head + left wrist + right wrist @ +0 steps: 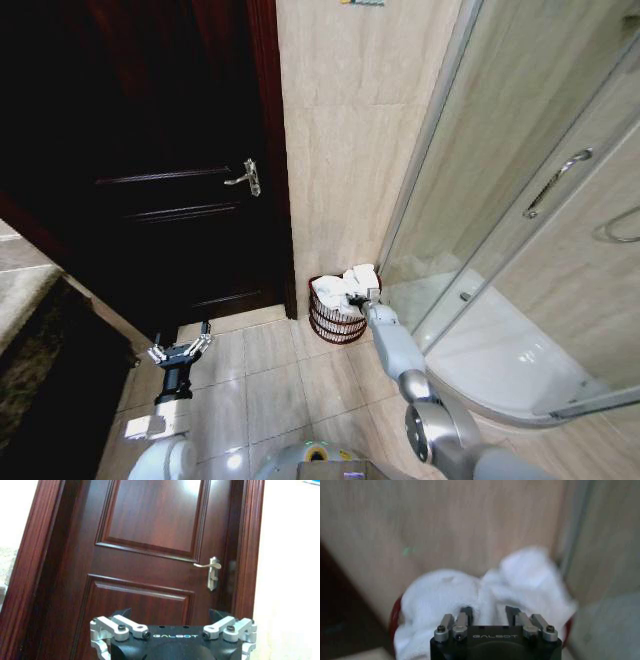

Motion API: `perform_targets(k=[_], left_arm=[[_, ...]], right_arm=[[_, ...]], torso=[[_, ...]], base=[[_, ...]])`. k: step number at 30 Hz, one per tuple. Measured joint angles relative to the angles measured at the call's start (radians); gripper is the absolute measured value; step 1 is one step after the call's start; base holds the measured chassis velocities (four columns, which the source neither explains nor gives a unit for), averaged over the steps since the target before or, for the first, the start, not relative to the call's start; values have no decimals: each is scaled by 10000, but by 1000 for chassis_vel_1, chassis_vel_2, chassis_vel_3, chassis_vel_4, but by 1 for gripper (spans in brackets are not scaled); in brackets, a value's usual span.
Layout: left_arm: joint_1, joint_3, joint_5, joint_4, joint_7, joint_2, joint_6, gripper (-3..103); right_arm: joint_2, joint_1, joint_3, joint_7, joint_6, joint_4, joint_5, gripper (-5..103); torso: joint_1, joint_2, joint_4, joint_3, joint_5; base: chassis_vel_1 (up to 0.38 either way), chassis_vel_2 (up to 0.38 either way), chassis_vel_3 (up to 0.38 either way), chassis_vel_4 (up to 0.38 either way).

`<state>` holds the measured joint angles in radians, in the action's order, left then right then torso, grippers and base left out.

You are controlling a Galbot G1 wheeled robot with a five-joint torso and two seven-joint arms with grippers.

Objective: Discard the used towel into the hamper.

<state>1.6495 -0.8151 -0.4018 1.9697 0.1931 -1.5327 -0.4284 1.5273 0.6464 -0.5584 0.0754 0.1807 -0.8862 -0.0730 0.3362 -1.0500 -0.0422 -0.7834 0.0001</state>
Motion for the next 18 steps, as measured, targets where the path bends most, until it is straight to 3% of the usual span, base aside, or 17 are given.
perform_targets(k=[6,9,15,18], left_arm=[[-156,-112,-351,-245,-11,333,-317,100],[-138,-224,-298,-49,13,89,-413,100],[227,-198,-116,994,13,-191,337,100],[242,-64,96,1338,-199,-265,770,100]], right_arm=[[-758,1233,489,-166,-218,-2616,-676,63],[-1395,2135,871,-45,-219,-4380,-1340,79],[-2107,3344,1205,-395,41,-6865,-2113,99],[-2351,3993,1044,-483,177,-7999,-2270,100]], torso=[[0,0,6,1,-2],[-1,-1,4,2,-5],[-1,-1,-4,2,0],[-2,0,-2,2,3]], base=[[0,0,0,0],[0,0,0,0],[0,0,0,0],[0,0,0,0]])
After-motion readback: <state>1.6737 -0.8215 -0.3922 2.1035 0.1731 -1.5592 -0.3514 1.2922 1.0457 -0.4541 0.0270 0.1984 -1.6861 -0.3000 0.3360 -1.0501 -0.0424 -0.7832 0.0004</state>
